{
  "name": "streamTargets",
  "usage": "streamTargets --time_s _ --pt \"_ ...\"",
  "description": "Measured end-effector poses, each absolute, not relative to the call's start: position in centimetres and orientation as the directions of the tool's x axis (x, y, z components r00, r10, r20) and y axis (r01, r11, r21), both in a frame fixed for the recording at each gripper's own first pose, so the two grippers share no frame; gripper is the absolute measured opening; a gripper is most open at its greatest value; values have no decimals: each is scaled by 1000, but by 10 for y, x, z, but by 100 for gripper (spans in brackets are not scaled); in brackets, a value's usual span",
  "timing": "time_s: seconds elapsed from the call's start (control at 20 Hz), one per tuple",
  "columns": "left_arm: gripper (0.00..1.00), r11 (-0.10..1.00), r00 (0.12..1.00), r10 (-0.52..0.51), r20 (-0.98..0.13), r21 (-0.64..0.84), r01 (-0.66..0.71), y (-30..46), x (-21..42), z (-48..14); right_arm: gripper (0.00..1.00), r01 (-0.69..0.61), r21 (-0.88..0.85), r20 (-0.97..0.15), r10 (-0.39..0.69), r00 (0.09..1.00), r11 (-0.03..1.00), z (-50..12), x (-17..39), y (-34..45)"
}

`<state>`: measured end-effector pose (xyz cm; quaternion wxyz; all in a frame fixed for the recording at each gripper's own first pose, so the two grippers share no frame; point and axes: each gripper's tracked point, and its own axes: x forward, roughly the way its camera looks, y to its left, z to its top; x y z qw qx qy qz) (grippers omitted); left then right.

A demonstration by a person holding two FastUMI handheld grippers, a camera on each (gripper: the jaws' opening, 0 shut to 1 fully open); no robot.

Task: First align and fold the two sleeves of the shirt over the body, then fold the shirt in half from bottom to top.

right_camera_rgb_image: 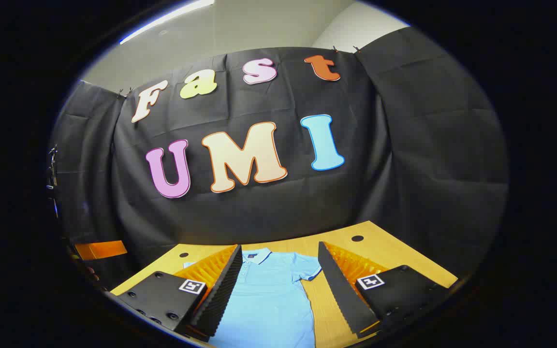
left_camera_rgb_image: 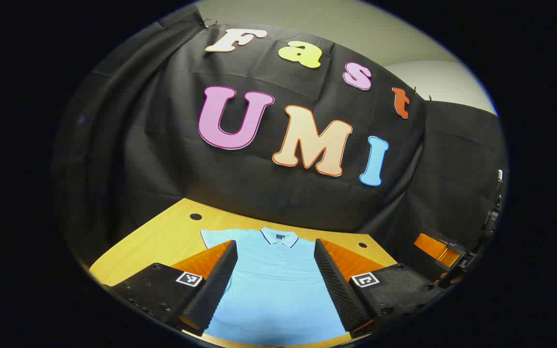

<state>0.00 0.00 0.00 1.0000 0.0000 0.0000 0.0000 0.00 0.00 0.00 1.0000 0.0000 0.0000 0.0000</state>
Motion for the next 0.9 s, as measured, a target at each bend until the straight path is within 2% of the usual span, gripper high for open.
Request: streamTargets --time_s 0.1,0.15,0.25,0.3,0.35,0.4,0.45,0.5,0.55,0.9 --pt "95 1000 1000 7 0 -2 -7 1 0 0 98 -12 -1 -7 12 1000 1000 -2 5 3" --pt "95 1000 1000 8 1 -6 -8 1 1 -1 94 -17 -4 -15 17 1000 1000 -3 7 3" --pt "95 1000 1000 20 -13 -12 -20 3 4 -6 98 -23 -8 -27 23 999 1000 -6 11 3" --pt "95 1000 1000 26 -18 -12 -26 5 4 -7 94 -27 -7 -32 26 999 1000 -7 13 3" --pt "95 999 999 31 -21 -11 -32 6 4 -9 98 -28 -4 -38 28 999 1000 -9 16 3" --pt "95 999 999 36 -24 -11 -36 7 6 -9 94 -27 -1 -44 27 999 1000 -11 18 2" --pt "95 999 999 41 -28 -11 -41 8 7 -10 98 -27 0 -49 27 998 1000 -12 21 1" --pt "95 999 999 46 -30 -12 -46 9 8 -12 94 -24 0 -54 24 998 1000 -14 24 -1" --pt "95 999 998 49 -30 -14 -50 9 11 -13 98 -23 -1 -58 23 998 1000 -15 26 -2" --pt "96 998 997 65 -46 -24 -66 8 26 -20 98 -24 -5 -129 23 991 1000 -30 62 -20"
